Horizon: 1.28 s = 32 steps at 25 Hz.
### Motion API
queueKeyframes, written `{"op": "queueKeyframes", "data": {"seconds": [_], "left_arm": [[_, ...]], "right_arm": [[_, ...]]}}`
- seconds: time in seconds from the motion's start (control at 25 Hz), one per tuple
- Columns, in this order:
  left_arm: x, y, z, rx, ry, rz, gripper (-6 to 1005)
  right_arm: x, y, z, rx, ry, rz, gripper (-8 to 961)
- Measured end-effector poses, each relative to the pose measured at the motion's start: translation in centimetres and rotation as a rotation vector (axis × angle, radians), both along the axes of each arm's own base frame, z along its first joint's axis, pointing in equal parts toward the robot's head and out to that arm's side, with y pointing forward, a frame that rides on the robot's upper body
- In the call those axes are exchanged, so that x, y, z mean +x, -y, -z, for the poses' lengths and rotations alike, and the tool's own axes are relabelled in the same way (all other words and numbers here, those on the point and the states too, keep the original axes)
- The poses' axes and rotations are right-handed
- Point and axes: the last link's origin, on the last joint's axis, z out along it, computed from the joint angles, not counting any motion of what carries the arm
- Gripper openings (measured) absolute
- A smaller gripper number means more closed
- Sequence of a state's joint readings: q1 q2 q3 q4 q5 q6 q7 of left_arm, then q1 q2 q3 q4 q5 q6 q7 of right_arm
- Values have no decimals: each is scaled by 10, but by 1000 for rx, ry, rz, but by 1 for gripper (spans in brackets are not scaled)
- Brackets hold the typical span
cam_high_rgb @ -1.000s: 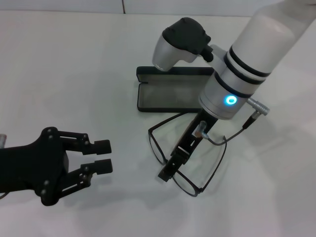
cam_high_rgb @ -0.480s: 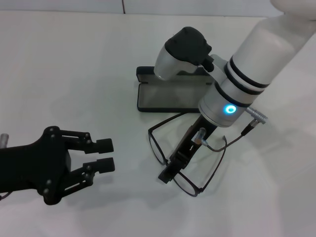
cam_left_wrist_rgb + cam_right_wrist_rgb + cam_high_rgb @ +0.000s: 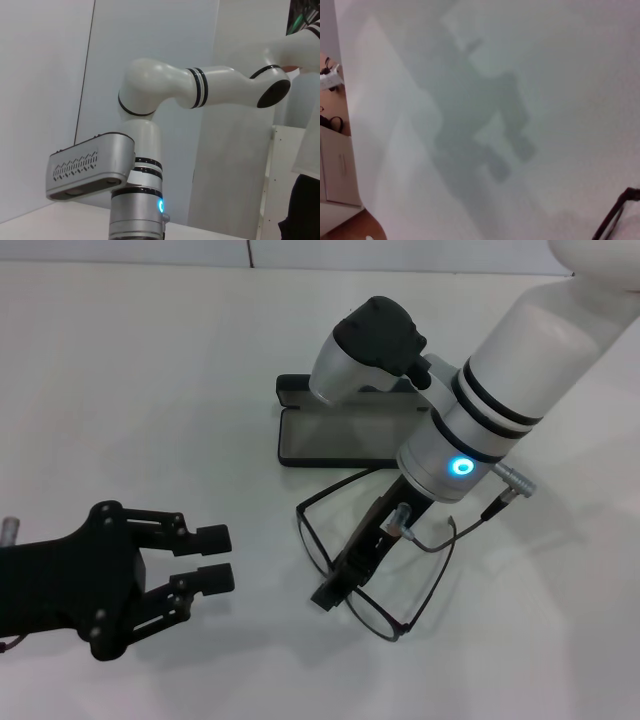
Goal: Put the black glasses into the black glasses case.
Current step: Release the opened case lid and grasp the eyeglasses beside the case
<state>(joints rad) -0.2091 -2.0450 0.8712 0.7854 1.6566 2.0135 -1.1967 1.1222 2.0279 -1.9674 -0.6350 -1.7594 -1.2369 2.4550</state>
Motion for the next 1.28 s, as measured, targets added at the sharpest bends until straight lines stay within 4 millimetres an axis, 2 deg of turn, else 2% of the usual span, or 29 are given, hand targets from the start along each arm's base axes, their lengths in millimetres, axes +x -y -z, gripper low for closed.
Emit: {"op": "queueKeyframes", "data": {"seconds": [0.44, 0.56, 1.28], "left_arm": [[-1, 2, 2, -6, -2, -3, 273], [-1, 3, 2, -4, -2, -5, 273], [-3, 6, 5, -12, 4, -10, 272]], "right_arm": [[3, 1, 0, 2, -9, 13, 434], [3, 1, 0, 0, -9, 14, 326], [7, 18, 6, -40, -31, 10, 234]]}}
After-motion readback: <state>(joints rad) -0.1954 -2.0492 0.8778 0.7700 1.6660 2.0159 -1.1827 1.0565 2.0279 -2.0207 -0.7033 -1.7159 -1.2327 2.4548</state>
